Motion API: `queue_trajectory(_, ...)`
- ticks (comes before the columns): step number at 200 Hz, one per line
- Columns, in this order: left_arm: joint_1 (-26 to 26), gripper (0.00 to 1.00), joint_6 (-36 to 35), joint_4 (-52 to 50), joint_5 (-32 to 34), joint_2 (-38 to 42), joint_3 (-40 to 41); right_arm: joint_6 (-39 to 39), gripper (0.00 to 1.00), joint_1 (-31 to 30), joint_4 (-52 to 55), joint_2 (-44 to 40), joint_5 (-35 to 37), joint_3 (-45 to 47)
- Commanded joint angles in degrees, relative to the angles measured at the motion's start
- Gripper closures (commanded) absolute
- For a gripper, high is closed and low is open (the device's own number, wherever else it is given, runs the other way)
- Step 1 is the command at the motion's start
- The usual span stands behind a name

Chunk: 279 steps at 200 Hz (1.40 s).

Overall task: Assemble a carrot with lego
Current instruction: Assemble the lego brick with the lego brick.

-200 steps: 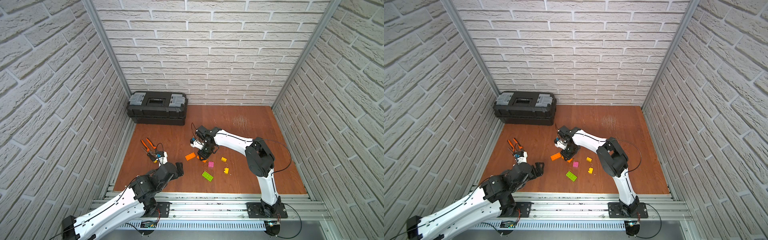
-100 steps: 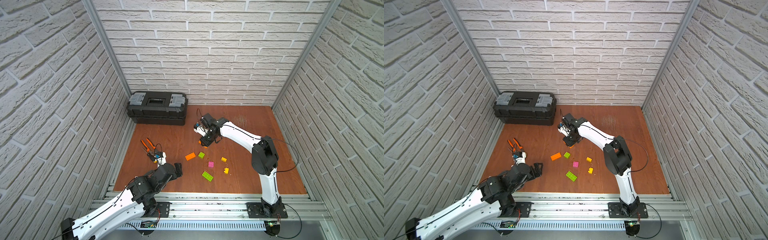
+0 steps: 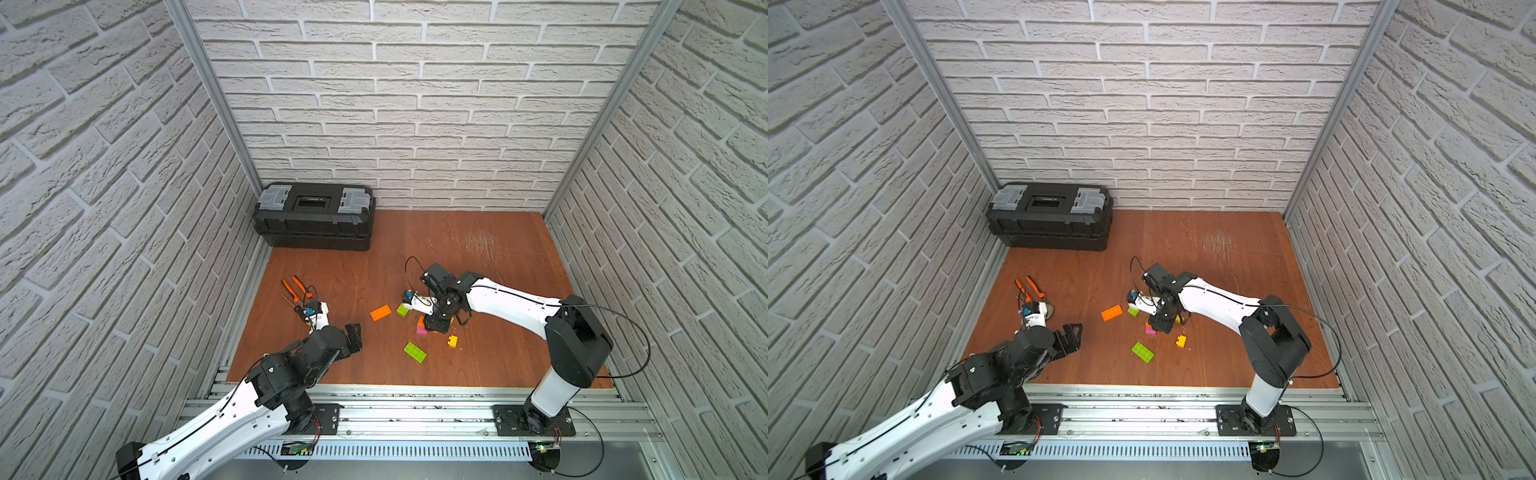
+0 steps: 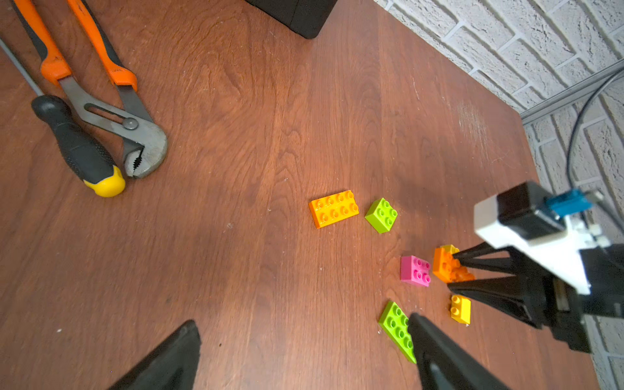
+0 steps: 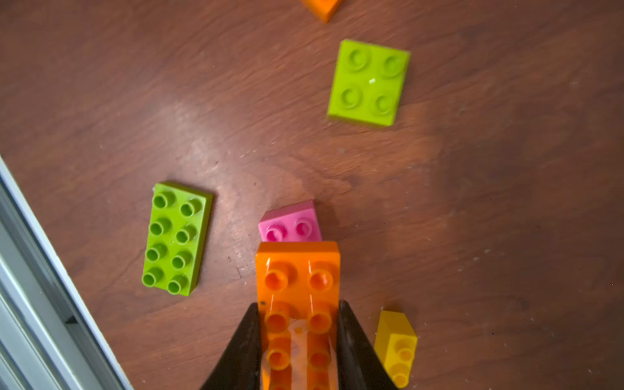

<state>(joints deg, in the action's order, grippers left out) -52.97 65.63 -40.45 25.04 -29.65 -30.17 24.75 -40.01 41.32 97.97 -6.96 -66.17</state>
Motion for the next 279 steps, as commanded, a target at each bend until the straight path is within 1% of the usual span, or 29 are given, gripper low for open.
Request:
queue_trajectory(1,-0.22,0.02,-0.76,-1.08,1.04,1.19,-1.56,5.87,0.98,-1.64,-3.69,-0.17,2.47,-0.77)
queue_trajectory(34,-0.21,0.02,-0.26,-1.61,1.25,3.31,-0.98,8.15,0.98,-2.77,-3.00,2.39,4.84,-3.27)
queue_trajectory(52,-0.22,0.02,-0.02,-1.89,1.29,4.31,-0.62,8.14,0.98,-2.98,-2.05,3.33,5.45,-4.93)
queue_trajectory(56,-0.28,0.02,-0.01,-1.93,1.29,4.50,-0.52,10.12,0.98,-3.00,-1.62,3.71,5.53,-5.37)
queue_trajectory(73,-0.26,0.02,0.38,-2.23,1.27,5.10,-0.11,11.26,0.98,-2.96,-0.08,4.75,5.94,-6.79)
queue_trajectory(113,-0.24,0.02,0.80,-2.36,1.14,5.41,0.54,11.59,0.98,-2.98,2.02,5.87,4.51,-8.39)
queue_trajectory(154,-0.25,0.02,0.88,-2.71,1.10,5.22,0.65,11.43,0.97,-3.00,3.02,6.22,3.22,-7.53)
queue_trajectory(279,-0.22,0.02,1.28,-2.67,0.97,4.84,0.90,10.14,0.98,-3.30,3.10,7.70,2.83,-6.47)
